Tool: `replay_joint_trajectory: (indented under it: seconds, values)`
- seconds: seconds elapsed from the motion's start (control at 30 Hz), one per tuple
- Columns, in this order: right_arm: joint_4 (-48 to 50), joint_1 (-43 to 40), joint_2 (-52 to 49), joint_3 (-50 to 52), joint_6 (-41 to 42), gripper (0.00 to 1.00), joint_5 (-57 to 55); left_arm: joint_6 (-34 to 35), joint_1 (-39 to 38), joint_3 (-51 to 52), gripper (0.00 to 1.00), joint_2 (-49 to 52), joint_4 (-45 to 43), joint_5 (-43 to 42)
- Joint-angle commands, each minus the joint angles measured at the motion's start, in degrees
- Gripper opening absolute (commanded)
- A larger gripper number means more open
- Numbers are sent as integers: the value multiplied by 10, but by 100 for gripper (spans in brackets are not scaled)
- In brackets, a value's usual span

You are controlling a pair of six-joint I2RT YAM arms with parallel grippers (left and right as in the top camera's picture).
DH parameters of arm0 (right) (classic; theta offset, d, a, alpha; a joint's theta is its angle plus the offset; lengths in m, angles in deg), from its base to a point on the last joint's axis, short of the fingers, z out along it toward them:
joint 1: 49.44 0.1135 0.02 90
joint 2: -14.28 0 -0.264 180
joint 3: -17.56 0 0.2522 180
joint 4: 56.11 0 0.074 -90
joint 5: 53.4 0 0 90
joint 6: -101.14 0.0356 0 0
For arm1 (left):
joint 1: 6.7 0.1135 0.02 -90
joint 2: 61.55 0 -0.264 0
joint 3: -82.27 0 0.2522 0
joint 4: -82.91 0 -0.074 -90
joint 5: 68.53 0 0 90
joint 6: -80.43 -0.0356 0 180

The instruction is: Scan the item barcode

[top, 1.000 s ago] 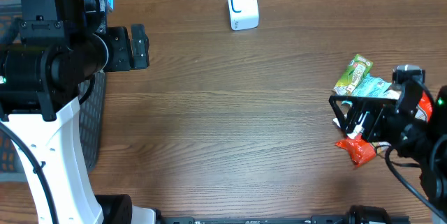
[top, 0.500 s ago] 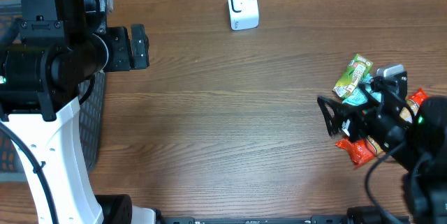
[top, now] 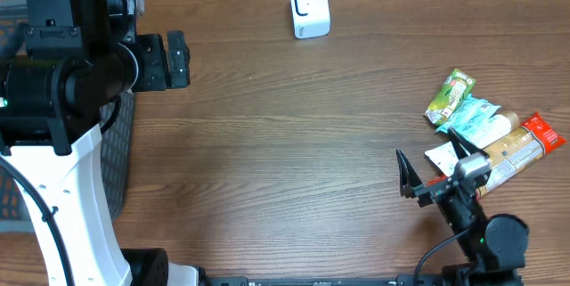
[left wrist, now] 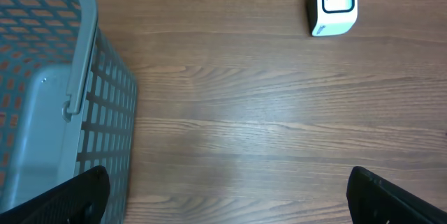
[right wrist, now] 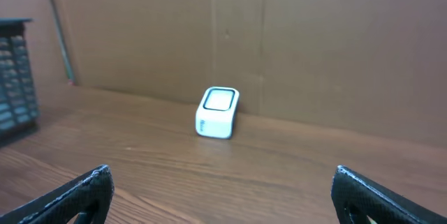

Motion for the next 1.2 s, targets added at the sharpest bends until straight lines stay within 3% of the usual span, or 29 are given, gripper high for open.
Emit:
replay_joint_trajectory:
  seconds: [0.0, 0.23, 1.17]
  values:
    - [8, 3, 50, 37, -4, 100, -25, -11, 0, -2, 100, 0, -2, -5]
    - [-72, 3, 75, 47, -4, 100, -54, -11, 0, -2, 99, 0, -2, -5]
    - [-70, 3, 75, 47, -4, 100, -52, -11, 0, -2, 100, 0, -2, -5]
